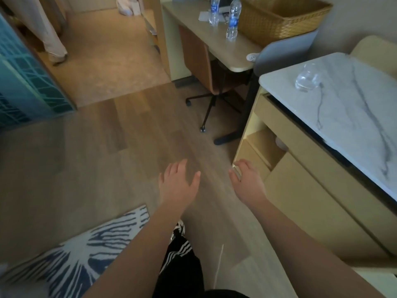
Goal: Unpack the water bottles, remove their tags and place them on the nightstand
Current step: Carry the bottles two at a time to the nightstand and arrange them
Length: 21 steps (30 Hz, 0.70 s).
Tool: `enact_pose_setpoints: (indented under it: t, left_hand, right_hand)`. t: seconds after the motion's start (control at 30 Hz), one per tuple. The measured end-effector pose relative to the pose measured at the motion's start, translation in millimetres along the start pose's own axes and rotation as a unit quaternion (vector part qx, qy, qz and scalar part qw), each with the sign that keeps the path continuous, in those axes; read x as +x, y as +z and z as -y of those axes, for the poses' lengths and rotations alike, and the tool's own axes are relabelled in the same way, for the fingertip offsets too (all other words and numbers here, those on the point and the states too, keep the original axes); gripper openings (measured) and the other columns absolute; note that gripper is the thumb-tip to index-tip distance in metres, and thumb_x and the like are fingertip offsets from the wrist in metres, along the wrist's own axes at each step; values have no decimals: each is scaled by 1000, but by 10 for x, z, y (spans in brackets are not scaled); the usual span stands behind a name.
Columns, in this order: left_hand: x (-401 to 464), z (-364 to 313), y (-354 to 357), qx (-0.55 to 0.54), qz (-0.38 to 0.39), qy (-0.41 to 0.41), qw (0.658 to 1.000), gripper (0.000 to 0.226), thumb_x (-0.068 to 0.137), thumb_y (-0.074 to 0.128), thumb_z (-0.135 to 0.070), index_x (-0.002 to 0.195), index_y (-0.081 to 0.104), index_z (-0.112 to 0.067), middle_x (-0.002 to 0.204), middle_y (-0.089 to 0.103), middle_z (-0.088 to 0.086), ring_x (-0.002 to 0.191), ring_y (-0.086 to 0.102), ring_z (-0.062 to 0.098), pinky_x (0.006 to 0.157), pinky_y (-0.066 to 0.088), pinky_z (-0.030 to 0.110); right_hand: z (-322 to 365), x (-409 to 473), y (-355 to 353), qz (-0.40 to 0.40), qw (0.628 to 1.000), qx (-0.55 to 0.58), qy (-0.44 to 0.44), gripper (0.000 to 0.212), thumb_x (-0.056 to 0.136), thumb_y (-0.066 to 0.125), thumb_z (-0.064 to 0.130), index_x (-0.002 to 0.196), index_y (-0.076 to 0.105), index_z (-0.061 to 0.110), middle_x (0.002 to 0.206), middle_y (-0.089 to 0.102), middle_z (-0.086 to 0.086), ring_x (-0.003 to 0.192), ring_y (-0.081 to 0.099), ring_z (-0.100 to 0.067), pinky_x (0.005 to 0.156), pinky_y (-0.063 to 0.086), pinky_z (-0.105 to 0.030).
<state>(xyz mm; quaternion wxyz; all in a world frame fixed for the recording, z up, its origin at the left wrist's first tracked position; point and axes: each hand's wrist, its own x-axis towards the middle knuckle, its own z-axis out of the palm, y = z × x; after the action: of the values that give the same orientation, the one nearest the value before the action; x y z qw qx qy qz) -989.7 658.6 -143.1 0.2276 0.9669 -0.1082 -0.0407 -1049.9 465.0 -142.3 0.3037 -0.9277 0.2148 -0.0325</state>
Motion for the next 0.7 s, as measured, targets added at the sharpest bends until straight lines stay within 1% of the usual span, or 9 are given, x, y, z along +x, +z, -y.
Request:
enact_pose_setpoints:
  t: [0.1, 0.2, 0.3, 0.4, 0.53, 0.7]
  left_hand:
    - [833, 104, 26, -11, 7, 5, 1000, 62, 92, 43, -56, 144, 38, -23, 148, 44, 2, 141, 30, 23, 113, 22, 51]
    - [1769, 193, -75, -16, 11, 33, 999, 61, 92, 45, -56, 143, 40, -22, 146, 45, 4, 140, 33, 25, 112, 24, 52]
    - [2679, 238, -290, -11, 1, 63, 998, 59, 92, 46, -55, 141, 43, -21, 143, 49, 4, 136, 39, 25, 109, 29, 52]
    - [3481, 227, -495, -16, 3, 84, 996, 59, 93, 44, -55, 141, 42, -21, 143, 49, 4, 136, 39, 24, 110, 29, 52]
    - [4351, 118, -617, -23, 22, 104, 994, 60, 94, 42, -55, 144, 37, -22, 148, 43, 2, 139, 34, 22, 113, 24, 51]
    - [5281, 6, -519, -31, 40, 122, 991, 61, 94, 42, -56, 145, 34, -24, 150, 41, 1, 141, 31, 21, 115, 22, 50]
  right_hand:
    - [170, 785, 233, -23, 999, -5, 22, 46, 95, 44, 45, 133, 51, 19, 142, 44, 0, 128, 44, -20, 104, 37, -35]
    - [470, 1628, 398, -43, 998, -9, 49, 45, 94, 47, 45, 133, 50, 22, 142, 45, 2, 130, 43, -17, 104, 36, -34]
    - [811, 2401, 425, -45, 997, -5, 62, 45, 94, 48, 44, 133, 50, 23, 143, 44, 2, 132, 40, -18, 106, 35, -34]
    - [1115, 3070, 391, -61, 995, 1, 77, 45, 94, 49, 44, 134, 50, 22, 144, 43, 1, 135, 37, -18, 107, 32, -34]
    - [1386, 3796, 312, -76, 993, 9, 90, 45, 95, 50, 41, 135, 49, 20, 146, 41, -1, 137, 35, -19, 108, 31, -34]
    - [1555, 4643, 299, -84, 990, 8, 112, 47, 96, 48, 39, 138, 47, 18, 149, 37, -1, 139, 31, -19, 110, 31, -35]
